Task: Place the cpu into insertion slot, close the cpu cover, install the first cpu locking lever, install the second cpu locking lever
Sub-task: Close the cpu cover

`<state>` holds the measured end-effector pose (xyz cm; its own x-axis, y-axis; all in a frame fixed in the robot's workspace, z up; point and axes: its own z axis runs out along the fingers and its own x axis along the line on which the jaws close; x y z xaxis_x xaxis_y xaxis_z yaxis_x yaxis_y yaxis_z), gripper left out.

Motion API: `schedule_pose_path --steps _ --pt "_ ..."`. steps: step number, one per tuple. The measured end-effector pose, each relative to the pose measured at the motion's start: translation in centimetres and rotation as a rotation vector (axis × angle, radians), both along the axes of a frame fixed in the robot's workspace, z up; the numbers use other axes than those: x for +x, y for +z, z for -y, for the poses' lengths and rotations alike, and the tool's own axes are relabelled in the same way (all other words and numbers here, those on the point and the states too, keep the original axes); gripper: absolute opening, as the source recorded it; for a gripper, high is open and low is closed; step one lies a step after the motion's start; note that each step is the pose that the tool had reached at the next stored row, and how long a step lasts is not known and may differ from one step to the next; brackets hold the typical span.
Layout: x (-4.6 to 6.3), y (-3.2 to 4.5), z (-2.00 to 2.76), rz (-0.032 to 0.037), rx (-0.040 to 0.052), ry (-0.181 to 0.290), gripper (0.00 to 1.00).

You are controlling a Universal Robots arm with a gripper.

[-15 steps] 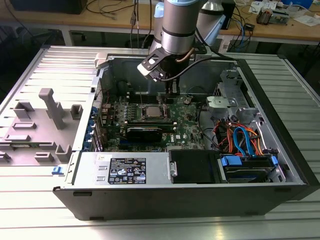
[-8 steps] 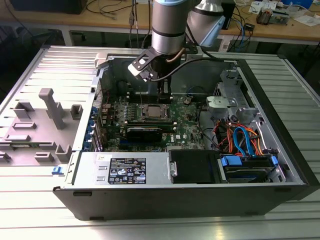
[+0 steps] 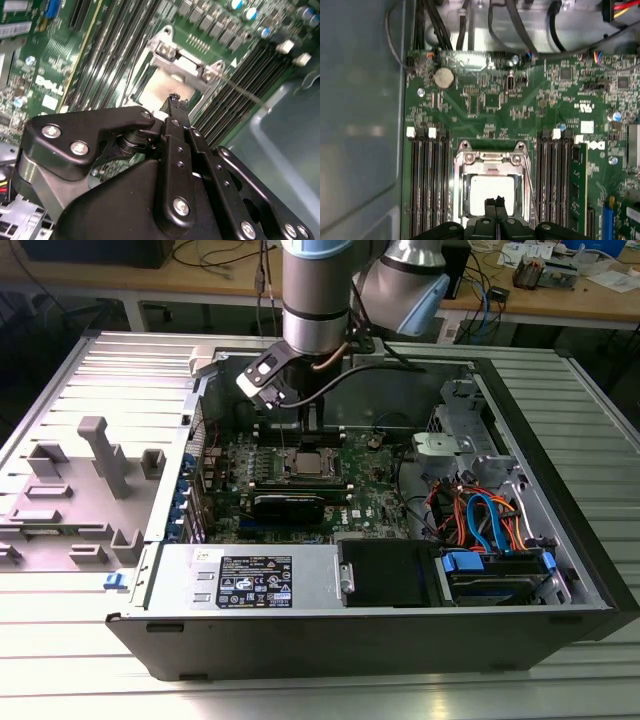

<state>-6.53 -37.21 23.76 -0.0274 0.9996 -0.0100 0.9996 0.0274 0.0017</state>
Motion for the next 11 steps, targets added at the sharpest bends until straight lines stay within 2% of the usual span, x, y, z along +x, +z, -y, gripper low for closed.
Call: schedule_pose_path --steps 6,11 --pt "-1.5 -0.70 0.01 -0.0001 -0.0001 0.000 0.11" --pt "-1.6 -0.72 0.00 0.0000 -0.0001 0.000 0.11"
